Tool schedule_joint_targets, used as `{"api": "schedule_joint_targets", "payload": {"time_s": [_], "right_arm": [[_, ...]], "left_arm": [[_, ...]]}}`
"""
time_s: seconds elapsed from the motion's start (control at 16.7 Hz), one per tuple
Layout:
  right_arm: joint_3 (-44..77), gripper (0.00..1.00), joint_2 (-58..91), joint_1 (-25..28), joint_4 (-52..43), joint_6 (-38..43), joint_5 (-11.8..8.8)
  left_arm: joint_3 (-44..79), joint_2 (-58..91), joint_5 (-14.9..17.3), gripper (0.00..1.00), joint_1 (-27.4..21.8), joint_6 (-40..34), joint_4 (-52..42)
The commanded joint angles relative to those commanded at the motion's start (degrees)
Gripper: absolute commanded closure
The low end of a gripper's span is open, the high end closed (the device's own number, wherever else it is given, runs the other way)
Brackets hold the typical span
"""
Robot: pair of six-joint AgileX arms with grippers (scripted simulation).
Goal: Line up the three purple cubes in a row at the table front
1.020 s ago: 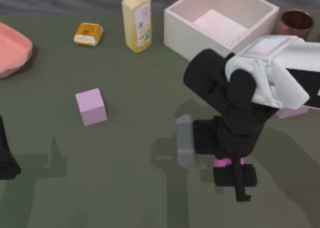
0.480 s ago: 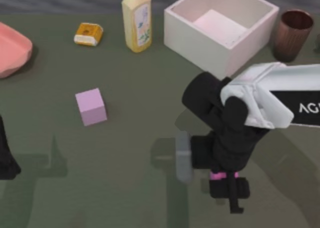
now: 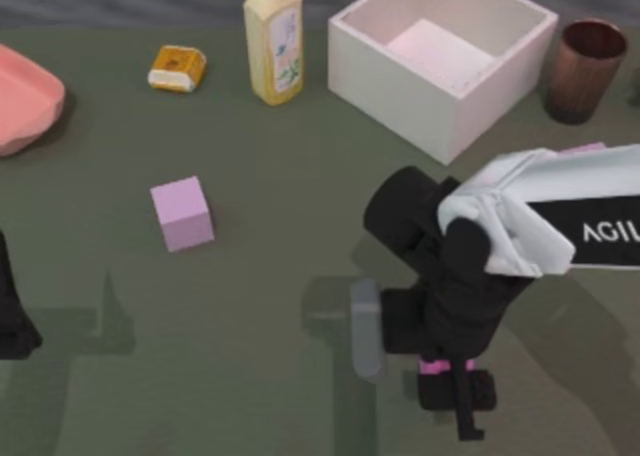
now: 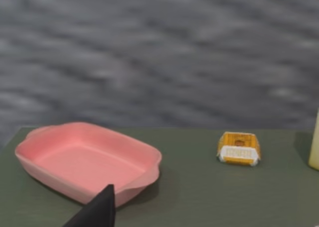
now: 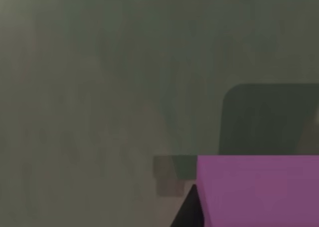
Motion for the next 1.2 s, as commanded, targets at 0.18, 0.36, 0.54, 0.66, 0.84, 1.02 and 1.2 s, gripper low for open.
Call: {"api": "schedule_joint_targets", "payload": {"time_s": [0.18,0.36,0.54,0.66,0.84,1.02,1.2], "right_arm": [[0.0,0.7,0.0,0.0,0.0,0.0,0.0],[0.0,0.47,0.0,0.0,0.0,0.0,0.0],[0.0,0.25,0.0,0.0,0.0,0.0,0.0],[0.0,0.1,0.0,0.0,0.0,0.0,0.0],[0.0,0.0,0.0,0.0,0.0,0.0,0.0],[0.0,0.0,0.0,0.0,0.0,0.0,0.0],[0.0,0.0,0.0,0.0,0.0,0.0,0.0]], "left_arm": [[0.0,0.0,0.0,0.0,0.0,0.0,0.0],[0.0,0.0,0.0,0.0,0.0,0.0,0.0],[0.0,0.0,0.0,0.0,0.0,0.0,0.0],[0.0,0.0,0.0,0.0,0.0,0.0,0.0],[0.0,0.0,0.0,0.0,0.0,0.0,0.0],[0.0,0.0,0.0,0.0,0.0,0.0,0.0],[0.0,0.0,0.0,0.0,0.0,0.0,0.0]]}}
